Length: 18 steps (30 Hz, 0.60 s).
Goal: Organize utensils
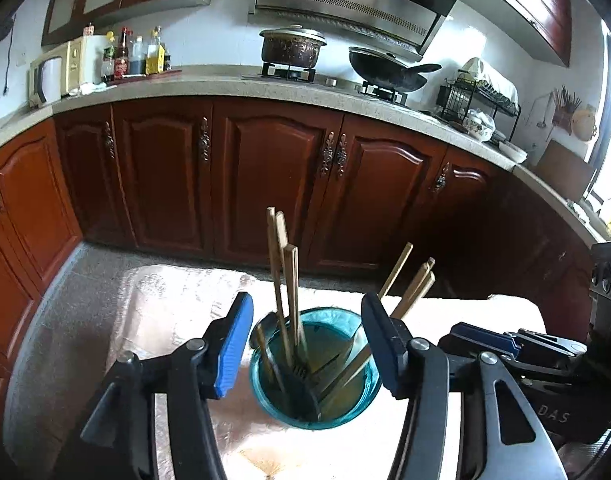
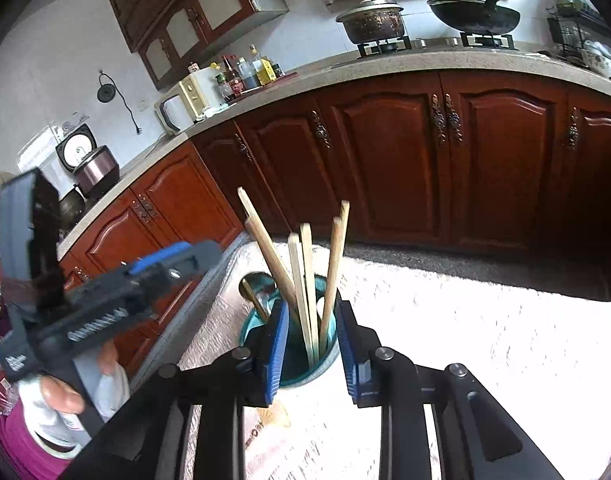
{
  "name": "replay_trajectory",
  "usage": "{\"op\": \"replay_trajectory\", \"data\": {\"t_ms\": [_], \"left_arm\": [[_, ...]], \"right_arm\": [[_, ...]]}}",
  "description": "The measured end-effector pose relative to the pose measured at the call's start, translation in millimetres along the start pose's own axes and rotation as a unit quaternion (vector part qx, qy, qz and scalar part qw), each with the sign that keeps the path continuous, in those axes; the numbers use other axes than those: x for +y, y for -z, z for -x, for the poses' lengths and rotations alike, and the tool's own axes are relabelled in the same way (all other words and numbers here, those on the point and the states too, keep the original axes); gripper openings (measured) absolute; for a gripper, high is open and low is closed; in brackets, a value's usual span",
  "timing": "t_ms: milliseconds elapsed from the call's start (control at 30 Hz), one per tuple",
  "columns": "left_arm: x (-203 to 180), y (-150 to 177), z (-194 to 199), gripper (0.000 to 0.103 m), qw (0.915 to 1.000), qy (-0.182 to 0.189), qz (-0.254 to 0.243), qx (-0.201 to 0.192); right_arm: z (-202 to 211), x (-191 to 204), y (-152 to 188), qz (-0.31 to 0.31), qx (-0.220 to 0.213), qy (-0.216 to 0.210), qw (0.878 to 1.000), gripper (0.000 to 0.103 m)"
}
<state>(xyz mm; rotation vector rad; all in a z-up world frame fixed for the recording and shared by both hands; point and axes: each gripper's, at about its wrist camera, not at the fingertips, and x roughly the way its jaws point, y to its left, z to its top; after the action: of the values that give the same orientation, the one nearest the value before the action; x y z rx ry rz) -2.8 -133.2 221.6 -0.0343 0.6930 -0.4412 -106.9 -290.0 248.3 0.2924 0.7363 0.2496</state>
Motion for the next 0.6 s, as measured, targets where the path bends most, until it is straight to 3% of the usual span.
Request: {"op": "replay_trajectory", "data": {"t_ms": [467, 600], "left_arm": [[9.2, 45.8, 23.3, 0.059, 0.9985, -0.054, -0.011, 0.002], [14.8, 52.0, 27.7, 0.059, 0.9983, -0.058, -0.001, 0.003]], "right_arm": [[-7.6, 32.5, 35.6, 0.015, 0.009, 0.041, 0.999, 0.033], [-7.3, 41.8, 37.4, 0.019, 0.002, 0.05, 0.999, 0.05]]}}
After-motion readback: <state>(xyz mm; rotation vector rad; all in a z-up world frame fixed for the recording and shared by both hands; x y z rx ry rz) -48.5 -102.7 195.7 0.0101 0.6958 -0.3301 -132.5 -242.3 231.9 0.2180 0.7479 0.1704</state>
